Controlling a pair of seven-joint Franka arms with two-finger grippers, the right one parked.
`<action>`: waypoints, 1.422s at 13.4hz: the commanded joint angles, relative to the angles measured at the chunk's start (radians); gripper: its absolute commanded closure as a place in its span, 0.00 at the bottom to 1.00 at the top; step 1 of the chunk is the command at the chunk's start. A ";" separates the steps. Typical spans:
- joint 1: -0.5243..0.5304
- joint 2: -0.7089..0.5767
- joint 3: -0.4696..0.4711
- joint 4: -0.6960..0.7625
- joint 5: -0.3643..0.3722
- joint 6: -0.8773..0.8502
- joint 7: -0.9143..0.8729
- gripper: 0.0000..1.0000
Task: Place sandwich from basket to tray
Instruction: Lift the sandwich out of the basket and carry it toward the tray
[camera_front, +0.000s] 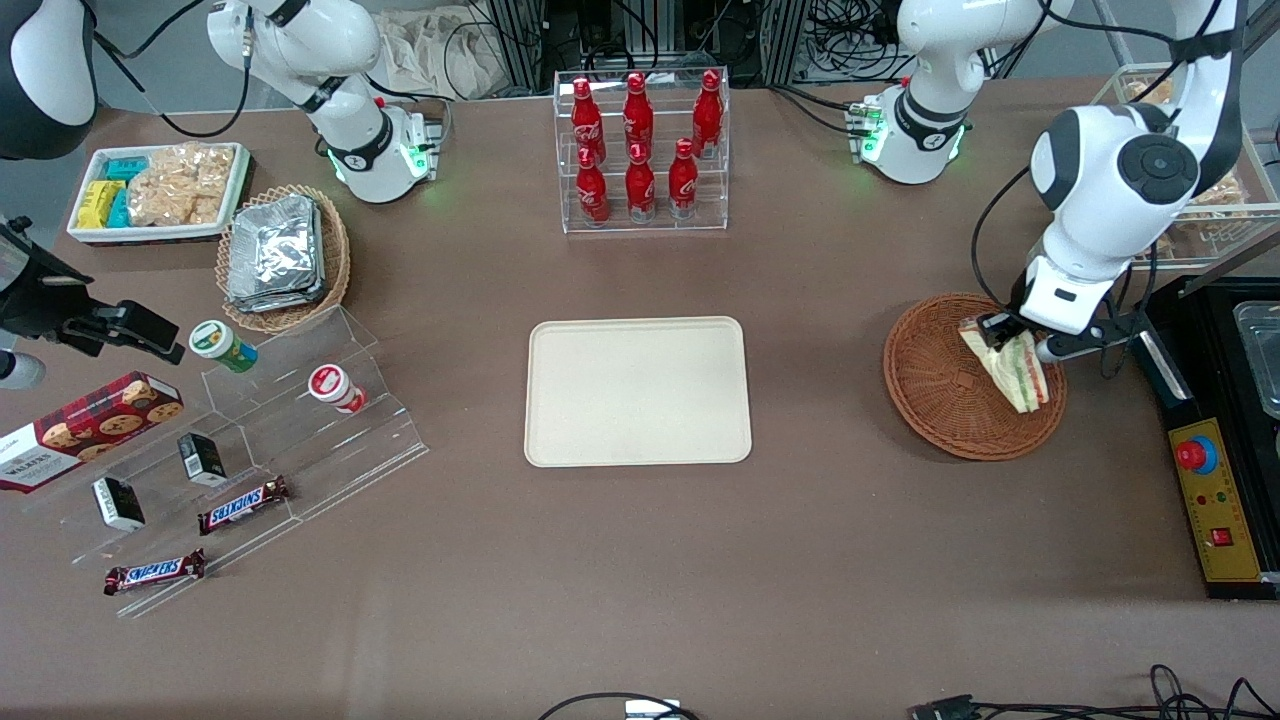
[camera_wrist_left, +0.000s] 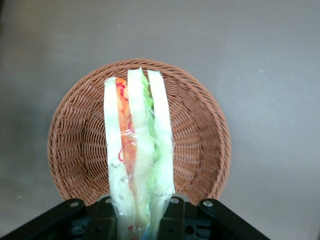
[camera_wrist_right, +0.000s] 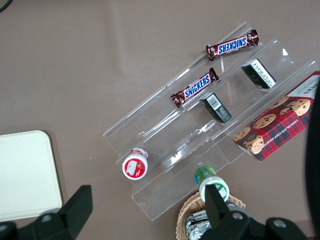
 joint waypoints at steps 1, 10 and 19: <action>-0.040 0.002 -0.036 0.113 -0.008 -0.114 0.021 1.00; -0.099 0.098 -0.241 0.234 -0.002 -0.156 0.016 1.00; -0.155 0.277 -0.412 0.317 0.059 -0.108 -0.165 1.00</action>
